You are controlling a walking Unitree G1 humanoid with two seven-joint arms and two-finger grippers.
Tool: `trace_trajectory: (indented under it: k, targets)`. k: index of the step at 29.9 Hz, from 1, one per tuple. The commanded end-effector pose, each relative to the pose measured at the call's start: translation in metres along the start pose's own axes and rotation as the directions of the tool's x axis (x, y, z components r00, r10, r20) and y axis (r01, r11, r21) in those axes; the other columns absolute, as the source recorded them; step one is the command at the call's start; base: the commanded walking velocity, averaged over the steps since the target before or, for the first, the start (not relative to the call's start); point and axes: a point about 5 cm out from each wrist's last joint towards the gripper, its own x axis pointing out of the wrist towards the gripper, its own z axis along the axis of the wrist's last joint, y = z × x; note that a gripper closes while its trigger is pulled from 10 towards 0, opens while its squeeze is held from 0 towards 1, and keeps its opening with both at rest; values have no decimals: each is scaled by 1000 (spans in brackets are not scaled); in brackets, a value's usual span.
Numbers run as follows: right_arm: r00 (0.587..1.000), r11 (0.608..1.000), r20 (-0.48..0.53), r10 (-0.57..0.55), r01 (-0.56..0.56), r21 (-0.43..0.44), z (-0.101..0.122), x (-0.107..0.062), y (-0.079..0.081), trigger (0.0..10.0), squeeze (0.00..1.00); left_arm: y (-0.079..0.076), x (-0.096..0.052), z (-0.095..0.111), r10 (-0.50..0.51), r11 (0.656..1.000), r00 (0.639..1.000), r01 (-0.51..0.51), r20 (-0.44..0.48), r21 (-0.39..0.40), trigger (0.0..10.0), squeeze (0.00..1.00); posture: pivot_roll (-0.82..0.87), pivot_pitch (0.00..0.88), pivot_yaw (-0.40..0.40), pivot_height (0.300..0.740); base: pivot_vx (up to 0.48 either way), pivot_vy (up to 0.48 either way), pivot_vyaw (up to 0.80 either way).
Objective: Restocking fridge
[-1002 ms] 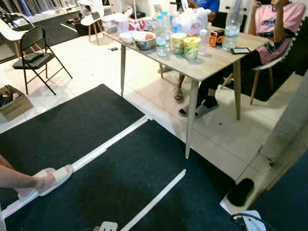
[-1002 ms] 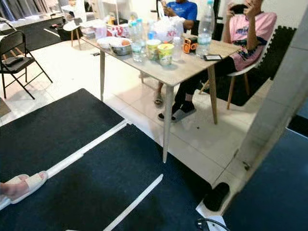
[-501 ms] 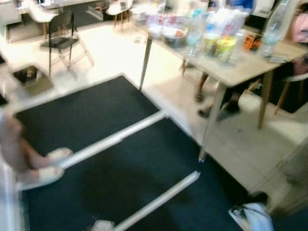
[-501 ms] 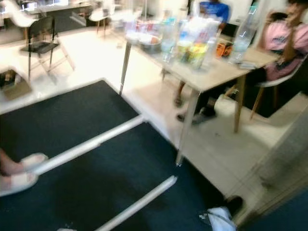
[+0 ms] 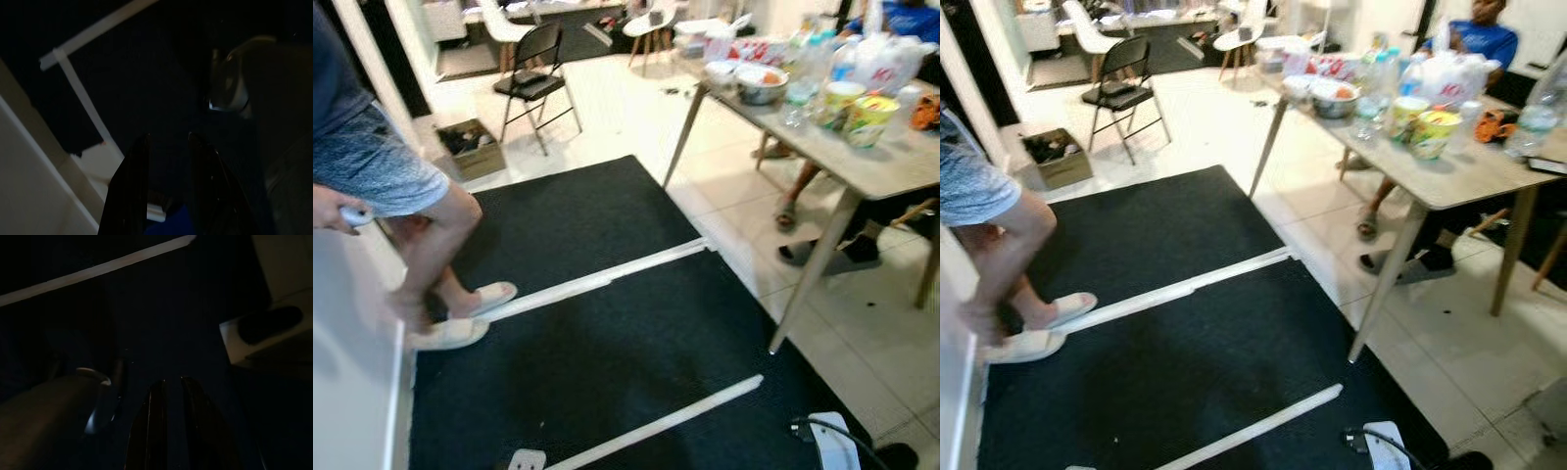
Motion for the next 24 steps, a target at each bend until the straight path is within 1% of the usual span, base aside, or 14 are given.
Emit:
trace_trajectory:
  k: [1, 3, 4, 10, 11, 16, 18, 21, 24]
  targets:
    - [1000, 1000, 15, -9, 9, -1, 7, 0, -2, 10000, 0, 1, 0, -2, -5, 1000, 1000, 5, -14, 8, 10000, 0, -36, 0, 14, 740, 0, 0, 0]
    - [1000, 1000, 17, -9, 9, -2, 7, 0, -2, 10000, 0, 0, 0, -3, -10, 1000, 1000, 10, -18, 13, 10000, 0, -35, 0, 16, 740, 247, 0, 0]
    - [1000, 1000, 12, -6, 6, -3, 6, 1, 0, 10000, 0, -2, 0, -7, -15, 1000, 999, 15, -29, 18, 10000, 0, -30, 0, 15, 740, 259, 0, 0]
    - [1000, 1000, -15, 4, -5, -9, -2, 1, 5, 10000, 0, 0, -2, -18, -10, 1000, 998, 12, -59, 20, 10000, 0, -35, 0, 21, 740, 272, 0, 0]
    - [1000, 1000, -17, 6, -5, 15, -4, 1, 6, 10000, 0, 1, -3, -23, -13, 1000, 998, 15, -68, 20, 10000, 0, -34, 0, 22, 740, 285, 0, 0]
    - [999, 1000, -33, -10, 10, 25, -10, 0, 4, 10000, 0, 2, -4, -24, -11, 1000, 998, 12, -69, 21, 10000, 0, -29, 0, 24, 740, 294, 0, 0]
    - [999, 999, -41, -15, 17, 37, -13, 0, 4, 10000, 0, 2, -4, -25, -11, 1000, 998, 12, -69, 6, 10000, 0, -34, 0, 29, 740, 292, 0, 0]
    - [999, 998, -34, -20, 22, 57, -12, 0, 5, 10000, 0, 1, -3, -19, -19, 1000, 998, 19, -53, 10, 10000, 0, -24, 0, 32, 740, 311, 0, 0]
    - [999, 999, -39, -22, 23, 40, -10, 1, 7, 10000, 0, 1, -2, -13, -18, 1000, 999, 18, -35, 4, 10000, 0, -15, 0, 25, 740, 316, 0, 0]
